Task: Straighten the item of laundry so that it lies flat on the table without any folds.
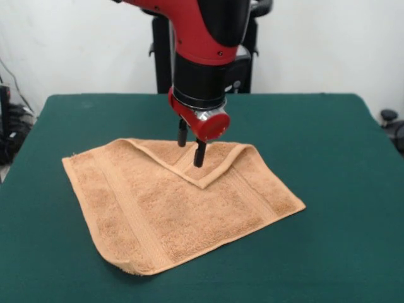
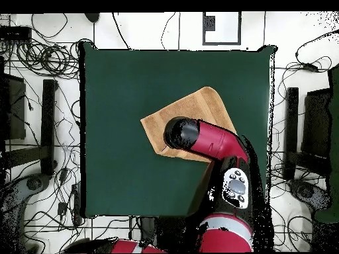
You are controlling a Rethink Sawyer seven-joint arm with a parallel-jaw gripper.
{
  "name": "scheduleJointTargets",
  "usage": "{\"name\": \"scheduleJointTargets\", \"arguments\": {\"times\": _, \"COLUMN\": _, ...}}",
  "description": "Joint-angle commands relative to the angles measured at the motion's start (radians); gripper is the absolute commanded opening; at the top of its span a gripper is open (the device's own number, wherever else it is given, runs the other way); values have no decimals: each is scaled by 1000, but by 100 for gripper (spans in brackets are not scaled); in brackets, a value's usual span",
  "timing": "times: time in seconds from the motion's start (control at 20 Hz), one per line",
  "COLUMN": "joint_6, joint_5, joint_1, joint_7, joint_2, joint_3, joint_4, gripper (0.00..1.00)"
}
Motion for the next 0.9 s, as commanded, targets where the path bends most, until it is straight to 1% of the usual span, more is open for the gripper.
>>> {"name": "scheduleJointTargets", "arguments": {"times": 0.05, "joint_6": -46, "joint_5": 35, "joint_1": 44, "joint_7": 127, "joint_2": 21, "joint_3": 119, "joint_4": 112, "gripper": 100}}
{"name": "scheduleJointTargets", "arguments": {"times": 0.25, "joint_6": -56, "joint_5": 46, "joint_1": 68, "joint_7": 156, "joint_2": 20, "joint_3": 111, "joint_4": 121, "gripper": 100}}
{"name": "scheduleJointTargets", "arguments": {"times": 0.9, "joint_6": -33, "joint_5": 78, "joint_1": 72, "joint_7": 146, "joint_2": 11, "joint_3": 122, "joint_4": 108, "gripper": 100}}
